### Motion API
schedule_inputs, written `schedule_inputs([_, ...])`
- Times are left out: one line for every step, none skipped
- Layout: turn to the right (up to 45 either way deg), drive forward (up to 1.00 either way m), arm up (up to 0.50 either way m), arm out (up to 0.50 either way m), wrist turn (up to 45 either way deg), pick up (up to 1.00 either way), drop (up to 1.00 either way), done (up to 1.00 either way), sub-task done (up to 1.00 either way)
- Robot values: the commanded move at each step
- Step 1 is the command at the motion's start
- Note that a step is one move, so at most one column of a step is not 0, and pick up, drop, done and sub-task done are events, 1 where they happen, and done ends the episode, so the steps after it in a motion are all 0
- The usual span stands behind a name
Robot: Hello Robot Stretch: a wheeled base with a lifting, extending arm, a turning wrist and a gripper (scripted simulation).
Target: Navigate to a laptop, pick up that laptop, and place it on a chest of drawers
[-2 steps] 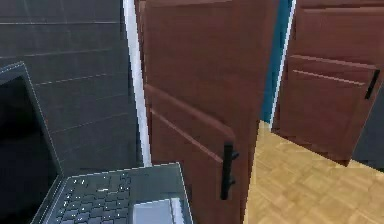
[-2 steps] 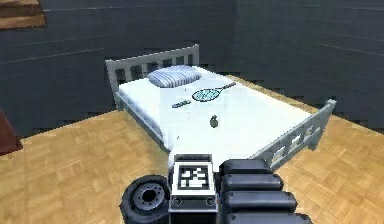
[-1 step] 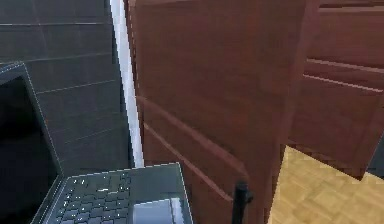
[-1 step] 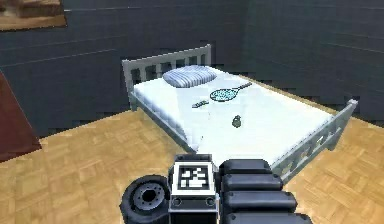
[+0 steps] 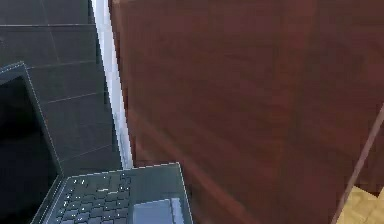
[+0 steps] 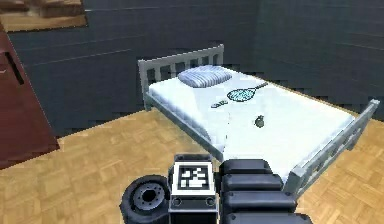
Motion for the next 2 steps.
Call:
schedule_inputs([-45.0,0.0,0.0,0.0,0.0,0.0,0.0,0.0,0.0])
schedule_inputs([-45.0,0.0,0.0,0.0,0.0,0.0,0.0,0.0,0.0])
